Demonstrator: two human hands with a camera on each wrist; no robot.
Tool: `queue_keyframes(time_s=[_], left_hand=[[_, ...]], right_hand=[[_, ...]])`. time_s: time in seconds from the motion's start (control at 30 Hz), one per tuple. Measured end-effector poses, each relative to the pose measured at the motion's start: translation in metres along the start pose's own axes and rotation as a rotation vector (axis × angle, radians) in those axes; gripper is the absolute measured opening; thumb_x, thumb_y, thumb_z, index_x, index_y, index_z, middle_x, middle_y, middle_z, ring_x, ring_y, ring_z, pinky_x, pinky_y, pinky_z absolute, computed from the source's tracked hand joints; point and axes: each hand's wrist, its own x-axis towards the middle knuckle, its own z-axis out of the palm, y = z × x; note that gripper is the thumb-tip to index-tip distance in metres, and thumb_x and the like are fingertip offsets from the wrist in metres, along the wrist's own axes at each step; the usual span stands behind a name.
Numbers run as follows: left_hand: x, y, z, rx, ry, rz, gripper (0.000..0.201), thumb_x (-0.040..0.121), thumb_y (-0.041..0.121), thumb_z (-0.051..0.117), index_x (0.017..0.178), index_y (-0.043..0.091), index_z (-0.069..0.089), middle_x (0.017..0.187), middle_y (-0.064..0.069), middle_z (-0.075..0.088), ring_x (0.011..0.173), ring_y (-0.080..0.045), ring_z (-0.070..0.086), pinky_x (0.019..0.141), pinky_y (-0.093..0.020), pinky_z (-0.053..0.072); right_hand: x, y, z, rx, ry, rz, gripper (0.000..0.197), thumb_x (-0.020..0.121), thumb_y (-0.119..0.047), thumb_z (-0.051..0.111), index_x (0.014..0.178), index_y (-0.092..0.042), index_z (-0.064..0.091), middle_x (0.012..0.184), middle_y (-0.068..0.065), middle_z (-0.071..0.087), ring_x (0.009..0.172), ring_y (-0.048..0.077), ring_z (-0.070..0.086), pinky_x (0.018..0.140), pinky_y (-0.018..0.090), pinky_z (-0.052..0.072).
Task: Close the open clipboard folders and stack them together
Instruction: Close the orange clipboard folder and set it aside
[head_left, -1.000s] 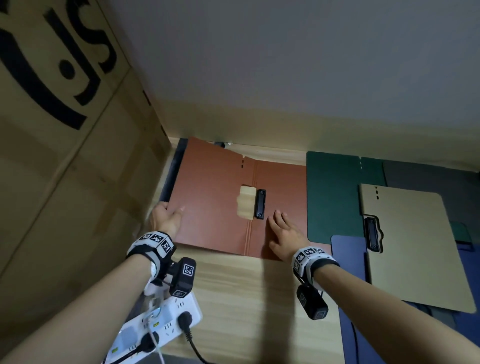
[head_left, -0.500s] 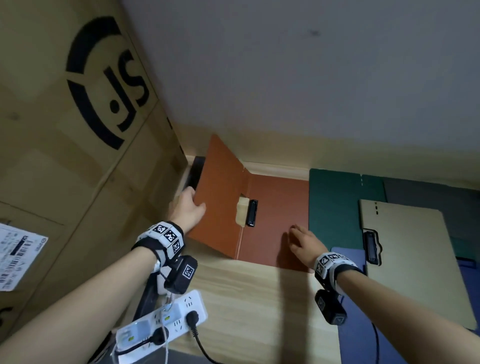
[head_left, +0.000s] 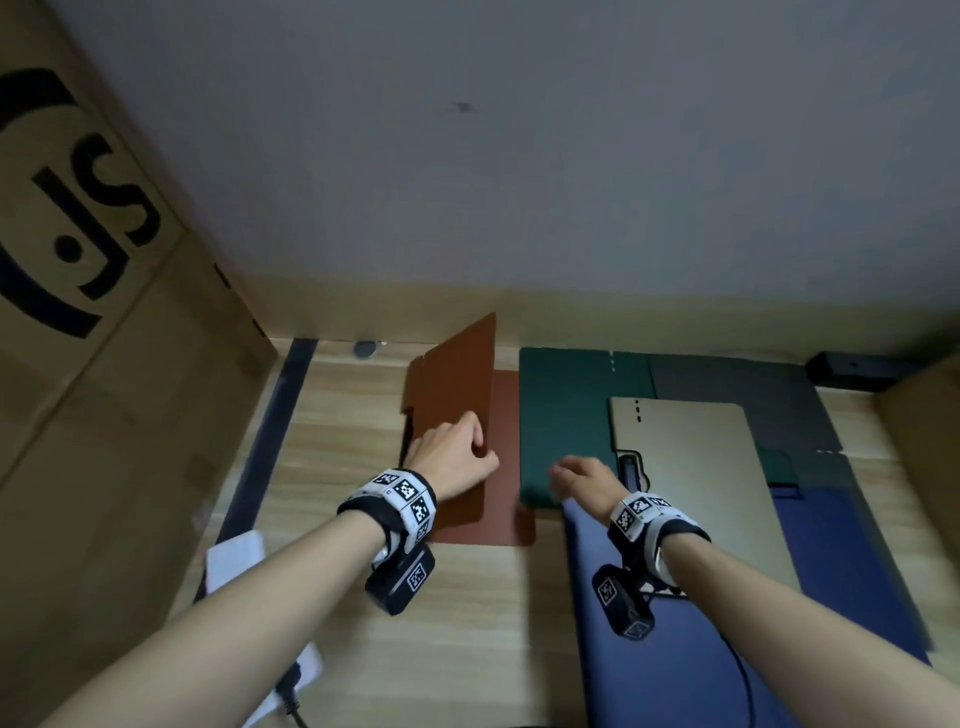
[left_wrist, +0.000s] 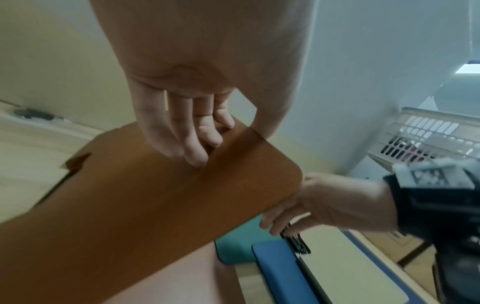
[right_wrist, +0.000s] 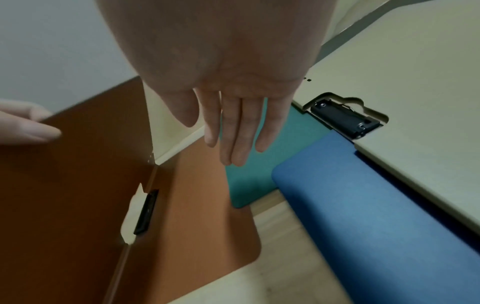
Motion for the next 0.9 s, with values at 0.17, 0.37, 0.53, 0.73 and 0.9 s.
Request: queue_keyframes(time_s=[0.17,0.37,0.53,0.73,0.9], left_hand=[[0.010,0.006,0.033,-0.034,-0.001,0.008,0.029,0.081,0.057,0.051,0.091,0.030,0.049,0.086,0.007,0.064,0.082,-0.022,0.061,0.069,-0.034,0.046],[0.019,-0.031,0.058,-0.106,-0.047,-0.075,0.018,0.085,0.041,0.052,0.101,0.032,0.053,0.096,0.014,0.065,0.088,-0.015,0.063,0.077,-0.033,0.051],[0.021,-0.092,0.059,-0.118,0.055,-0.342,0.033,0.084,0.032,0.059,0.115,0.024,0.055,0.119,0.004,0.060,0.103,-0.019,0.061,0.088,-0.037,0.052],[0.015,-0.152,0.065,-0.308,0.081,-0.683,0.041,0.072,0.041,0.065,0.105,0.016,0.062,0.106,0.001,0.060,0.104,-0.026,0.056,0.091,-0.037,0.047],[0.006,-0.169,0.065,-0.596,0.094,-0.801,0.032,0.076,0.059,0.064,0.065,0.030,0.056,0.070,0.004,0.059,0.079,-0.023,0.062,0.082,-0.034,0.053]], right_hand=[[0.006,-0.017,0.006,0.259,0.026,0.052,0.028,0.099,-0.022,0.045,0.106,-0.004,0.066,0.096,0.019,0.070,0.074,0.022,0.064,0.051,0.013,0.046],[0.021,-0.025,0.019,0.295,0.008,0.087,0.022,0.099,-0.022,0.049,0.089,-0.007,0.061,0.073,0.006,0.060,0.064,0.018,0.059,0.054,0.020,0.047],[0.039,-0.010,0.031,0.034,0.062,0.108,0.007,0.089,-0.023,0.064,0.084,-0.019,0.065,0.085,0.004,0.073,0.077,0.022,0.072,0.078,0.036,0.058],[0.054,-0.021,0.062,-0.169,0.043,0.152,0.011,0.083,-0.032,0.071,0.081,-0.025,0.062,0.087,0.000,0.074,0.082,0.020,0.071,0.084,0.036,0.057],[0.062,-0.026,0.090,-0.192,0.061,0.224,0.014,0.082,-0.036,0.071,0.079,-0.026,0.062,0.094,0.002,0.071,0.088,0.023,0.069,0.086,0.040,0.057]])
